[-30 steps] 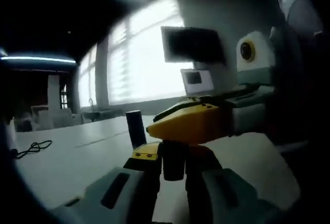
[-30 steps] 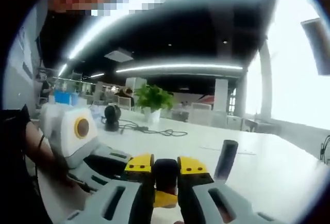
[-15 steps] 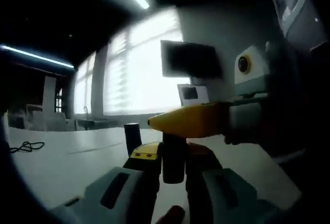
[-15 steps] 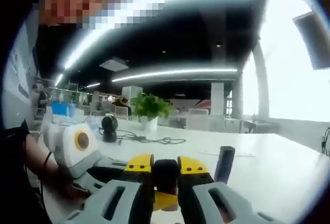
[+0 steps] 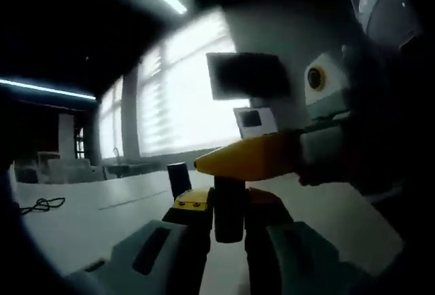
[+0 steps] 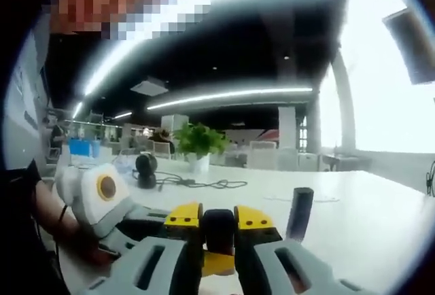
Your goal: Pick up cosmetic bottle twist off cap place on table pick up cap screw tight cap place on table
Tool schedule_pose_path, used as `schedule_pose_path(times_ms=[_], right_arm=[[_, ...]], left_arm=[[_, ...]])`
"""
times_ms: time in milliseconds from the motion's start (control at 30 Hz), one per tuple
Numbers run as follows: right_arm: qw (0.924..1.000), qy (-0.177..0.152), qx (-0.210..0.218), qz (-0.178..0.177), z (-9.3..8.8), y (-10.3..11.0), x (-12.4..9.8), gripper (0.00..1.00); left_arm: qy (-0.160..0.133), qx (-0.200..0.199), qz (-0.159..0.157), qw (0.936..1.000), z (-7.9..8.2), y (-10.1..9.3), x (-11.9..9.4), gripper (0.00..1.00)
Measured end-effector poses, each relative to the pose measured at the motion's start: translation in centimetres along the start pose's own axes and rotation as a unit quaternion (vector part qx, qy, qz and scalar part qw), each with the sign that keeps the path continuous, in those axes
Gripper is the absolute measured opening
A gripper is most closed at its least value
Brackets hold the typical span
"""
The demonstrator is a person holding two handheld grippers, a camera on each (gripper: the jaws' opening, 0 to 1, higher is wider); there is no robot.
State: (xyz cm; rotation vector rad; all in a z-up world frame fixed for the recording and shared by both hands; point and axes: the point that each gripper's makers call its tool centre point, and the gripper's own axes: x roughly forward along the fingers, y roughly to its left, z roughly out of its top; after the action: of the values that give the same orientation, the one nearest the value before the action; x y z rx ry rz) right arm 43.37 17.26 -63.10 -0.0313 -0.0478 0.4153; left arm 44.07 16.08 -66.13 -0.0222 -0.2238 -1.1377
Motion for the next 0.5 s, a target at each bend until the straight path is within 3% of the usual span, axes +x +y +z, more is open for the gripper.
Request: schedule_pose_path(times_ms=[67, 133, 167, 233, 500], right_arm=[[1.0, 0.003, 0.003, -0.001, -0.15, -0.13, 0.02, 0.11], [1.0, 0.004, 0.008, 0.003, -0.29, -0.06, 0.02, 0.11], [0.9999, 0.007, 0.01, 0.004, -0.48, 0.04, 0.06, 0.11], [0.9999, 0.002, 0.008, 0.008, -0.4, 0.27, 0.05, 0.11], [0.9999, 0.002, 0.008, 0.012, -0.3, 0.4, 0.11, 0.11]], left_arm=[[0.001, -0.036, -0.004, 0.9993, -0.33, -0.04, 0.03, 0.08], [0.017, -0.049, -0.008, 0.9986, -0.66, 0.14, -0.07, 0.08], [0.031, -0.045, -0.008, 0.9985, -0.89, 0.14, -0.12, 0.08], [0.021, 0.0, -0.008, 0.9997, -0.54, 0.42, -0.18, 0.08], [0.025, -0.006, 0.005, 0.9997, -0.65, 0.86, -0.26, 0.08]])
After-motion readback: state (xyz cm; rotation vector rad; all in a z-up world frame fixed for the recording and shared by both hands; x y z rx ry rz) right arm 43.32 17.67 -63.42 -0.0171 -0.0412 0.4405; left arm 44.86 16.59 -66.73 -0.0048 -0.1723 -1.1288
